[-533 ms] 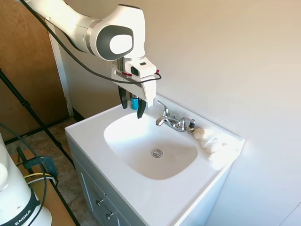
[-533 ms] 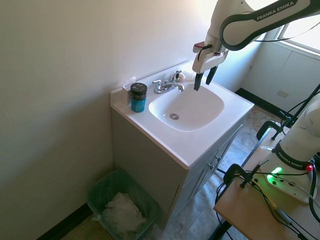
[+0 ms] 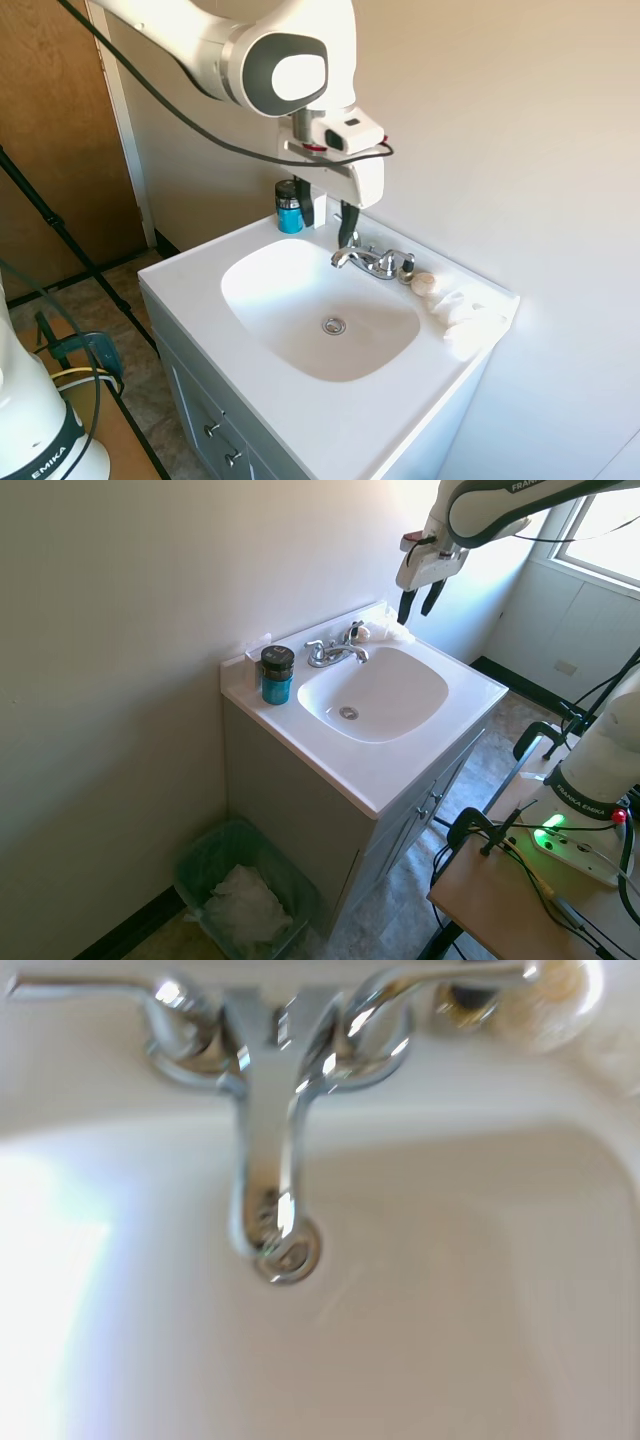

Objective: Throw the tissue in the trash bin

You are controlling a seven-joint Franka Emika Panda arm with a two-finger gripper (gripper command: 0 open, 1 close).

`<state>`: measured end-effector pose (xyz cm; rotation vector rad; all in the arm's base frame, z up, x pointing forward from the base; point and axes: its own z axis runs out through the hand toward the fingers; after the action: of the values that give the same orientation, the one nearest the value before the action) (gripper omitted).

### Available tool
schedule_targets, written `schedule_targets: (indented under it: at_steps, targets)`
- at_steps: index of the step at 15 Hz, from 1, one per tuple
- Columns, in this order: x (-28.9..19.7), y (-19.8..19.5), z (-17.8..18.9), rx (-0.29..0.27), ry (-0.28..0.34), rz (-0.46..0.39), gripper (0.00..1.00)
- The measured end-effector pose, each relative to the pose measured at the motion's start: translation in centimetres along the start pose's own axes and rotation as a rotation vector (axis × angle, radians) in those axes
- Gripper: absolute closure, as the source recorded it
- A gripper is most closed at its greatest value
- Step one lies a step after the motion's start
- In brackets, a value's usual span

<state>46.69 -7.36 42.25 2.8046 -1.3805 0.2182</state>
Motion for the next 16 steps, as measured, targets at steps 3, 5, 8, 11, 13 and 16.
schedule_targets:
  at_steps: [3,5,8,11,13,16]
  targets:
    - [5.3,0.1,0.4,-0.005,0.025,0.06,0.0]
    - [8.5,0.5,1.7,-0.019,0.024,0.119,0.0]
    - [12.7,1.3,4.9,-0.053,0.008,0.184,0.0]
    - [15.4,1.2,8.5,-0.076,-0.02,0.23,0.0]
    - [16.7,1.0,10.5,-0.093,-0.03,0.25,0.0]
    - [18.4,1.0,13.1,-0.111,-0.039,0.281,0.0]
